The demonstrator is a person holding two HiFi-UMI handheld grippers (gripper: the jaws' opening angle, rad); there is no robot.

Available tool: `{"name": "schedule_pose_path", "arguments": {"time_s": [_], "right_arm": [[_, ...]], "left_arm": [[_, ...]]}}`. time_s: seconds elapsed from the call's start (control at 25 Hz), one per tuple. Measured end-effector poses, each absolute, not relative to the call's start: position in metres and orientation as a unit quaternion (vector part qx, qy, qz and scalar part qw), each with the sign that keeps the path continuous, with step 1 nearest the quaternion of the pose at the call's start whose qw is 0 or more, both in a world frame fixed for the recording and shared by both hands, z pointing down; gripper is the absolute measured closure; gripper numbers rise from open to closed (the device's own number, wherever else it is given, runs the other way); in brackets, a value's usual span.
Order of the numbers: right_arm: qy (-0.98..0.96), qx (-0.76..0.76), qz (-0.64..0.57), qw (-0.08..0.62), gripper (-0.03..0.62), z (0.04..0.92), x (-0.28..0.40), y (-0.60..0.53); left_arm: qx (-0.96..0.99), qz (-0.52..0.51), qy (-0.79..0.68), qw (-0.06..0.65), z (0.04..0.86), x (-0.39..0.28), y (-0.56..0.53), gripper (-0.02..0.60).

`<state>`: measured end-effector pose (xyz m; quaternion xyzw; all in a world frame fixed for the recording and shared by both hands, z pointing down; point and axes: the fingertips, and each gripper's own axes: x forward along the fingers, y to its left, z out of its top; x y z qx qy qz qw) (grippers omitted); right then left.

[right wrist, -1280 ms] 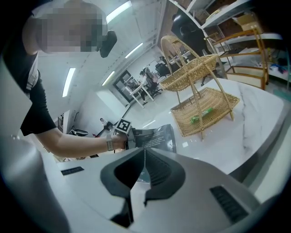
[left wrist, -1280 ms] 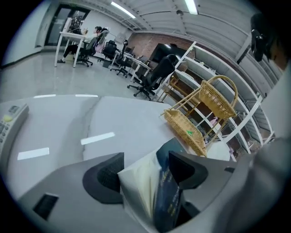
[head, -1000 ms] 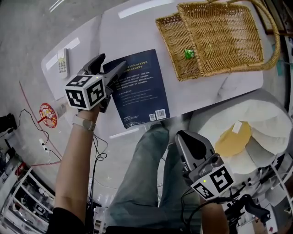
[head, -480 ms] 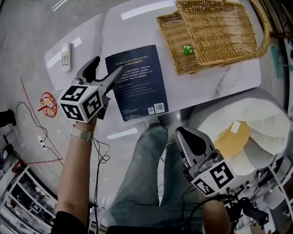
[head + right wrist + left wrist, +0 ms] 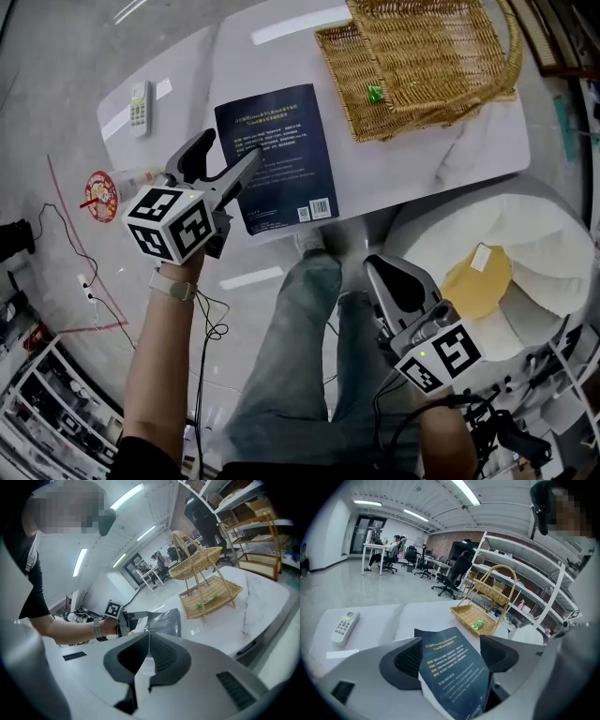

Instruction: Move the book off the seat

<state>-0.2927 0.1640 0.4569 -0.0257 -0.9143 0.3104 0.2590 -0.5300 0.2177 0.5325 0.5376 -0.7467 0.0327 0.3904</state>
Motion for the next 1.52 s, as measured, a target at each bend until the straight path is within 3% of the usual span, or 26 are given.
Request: {"name": "schedule_pose_path", "arguments": {"time_s": [0.28,0.4,0.6,0.8,0.88,1.08,1.52], "right_arm": [[-0.917,-0.021,0.314,0.244,0.577,0.452,-0.265,0.157],[-0.919,-0.012,0.314,0.237,0.577,0.449,-0.244,0.147],[-0.923,0.012,0.313,0.222,0.577,0.441,-0.202,0.121],[-0.925,0.044,0.316,0.206,0.577,0.438,-0.151,0.096],[-0.925,0.056,0.317,0.200,0.577,0.437,-0.128,0.087],[-0.925,0.089,0.319,0.184,0.577,0.431,-0.074,0.059],[-0.923,0.174,0.312,0.143,0.577,0.394,0.033,0.011]], "left_arm": [[0.577,0.026,-0.719,0.386,0.514,-0.480,0.198,0.221],[0.597,0.038,-0.704,0.383,0.506,-0.451,0.189,0.379],[0.636,0.033,-0.672,0.378,0.491,-0.392,0.167,0.474],[0.682,0.037,-0.631,0.369,0.482,-0.324,0.139,0.522],[0.707,0.025,-0.609,0.360,0.474,-0.293,0.124,0.574],[0.745,-0.019,-0.564,0.357,0.455,-0.221,0.085,0.577],[0.807,0.005,-0.478,0.348,0.409,-0.086,0.029,0.577]]}}
